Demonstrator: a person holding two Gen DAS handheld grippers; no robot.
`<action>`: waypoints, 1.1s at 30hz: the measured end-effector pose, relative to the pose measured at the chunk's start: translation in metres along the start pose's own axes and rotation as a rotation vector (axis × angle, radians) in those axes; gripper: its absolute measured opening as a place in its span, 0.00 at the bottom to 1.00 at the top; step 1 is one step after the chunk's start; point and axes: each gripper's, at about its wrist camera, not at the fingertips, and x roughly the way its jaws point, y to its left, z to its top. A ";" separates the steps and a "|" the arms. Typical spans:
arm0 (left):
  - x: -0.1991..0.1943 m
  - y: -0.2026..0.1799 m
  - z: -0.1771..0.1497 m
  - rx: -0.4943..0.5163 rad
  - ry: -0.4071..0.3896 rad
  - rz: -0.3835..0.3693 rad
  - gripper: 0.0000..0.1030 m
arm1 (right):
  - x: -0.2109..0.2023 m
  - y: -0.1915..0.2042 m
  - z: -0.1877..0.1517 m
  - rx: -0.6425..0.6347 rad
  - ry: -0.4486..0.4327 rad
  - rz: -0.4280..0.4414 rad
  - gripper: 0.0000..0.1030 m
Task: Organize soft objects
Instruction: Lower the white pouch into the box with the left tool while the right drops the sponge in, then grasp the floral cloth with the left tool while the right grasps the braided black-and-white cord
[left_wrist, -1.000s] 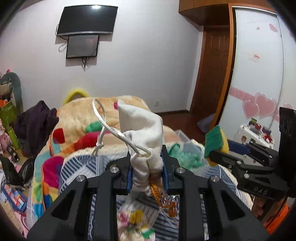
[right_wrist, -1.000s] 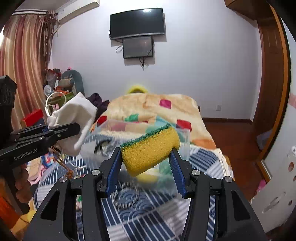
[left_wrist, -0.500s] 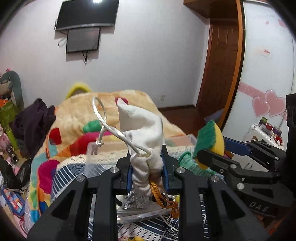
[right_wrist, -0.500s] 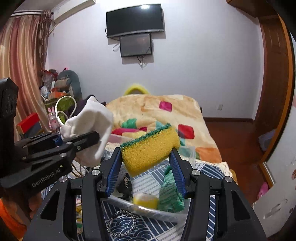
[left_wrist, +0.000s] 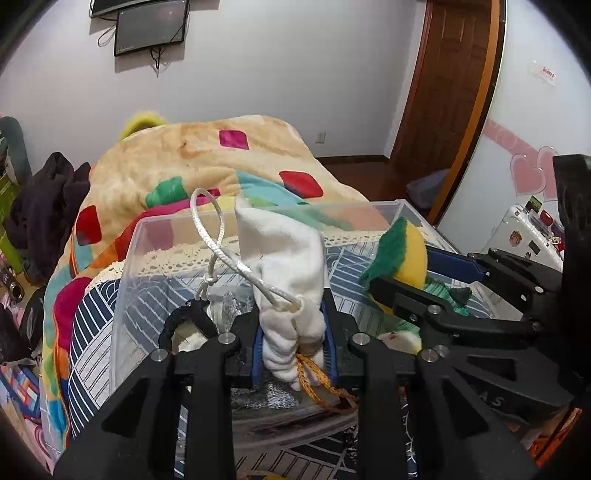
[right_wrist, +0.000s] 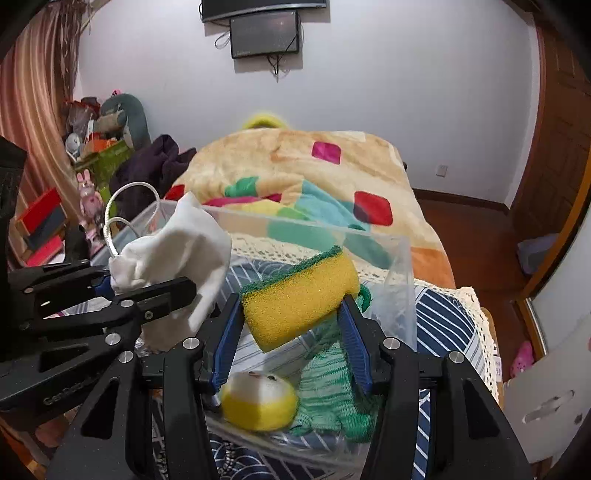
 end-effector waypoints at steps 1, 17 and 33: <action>0.000 0.000 0.000 -0.002 0.003 -0.002 0.24 | 0.000 0.001 -0.001 -0.005 0.008 -0.003 0.49; -0.049 0.002 -0.004 0.038 -0.091 0.001 0.63 | -0.037 0.005 0.002 -0.072 -0.049 -0.088 0.69; -0.105 0.011 -0.051 0.052 -0.140 0.063 0.83 | -0.084 0.020 -0.018 -0.072 -0.197 -0.049 0.79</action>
